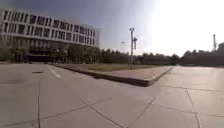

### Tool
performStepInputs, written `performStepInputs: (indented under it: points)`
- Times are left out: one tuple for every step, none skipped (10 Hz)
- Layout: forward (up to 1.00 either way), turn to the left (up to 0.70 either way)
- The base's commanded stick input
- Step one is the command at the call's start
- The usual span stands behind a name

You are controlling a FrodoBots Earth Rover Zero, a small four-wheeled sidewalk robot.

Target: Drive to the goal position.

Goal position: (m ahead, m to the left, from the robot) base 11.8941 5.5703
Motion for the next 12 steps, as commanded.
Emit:
performStepInputs:
  points:
    - [0.70,0.00]
    - [0.70,0.00]
    - [0.70,0.00]
    - [0.70,0.00]
    - [0.70,0.00]
    - [0.70,0.00]
    - [0.70,0.01]
    - [0.70,0.35]
    - [0.70,0.31]
    - [0.70,0.00]
    - [0.70,0.00]
    - [0.70,0.00]
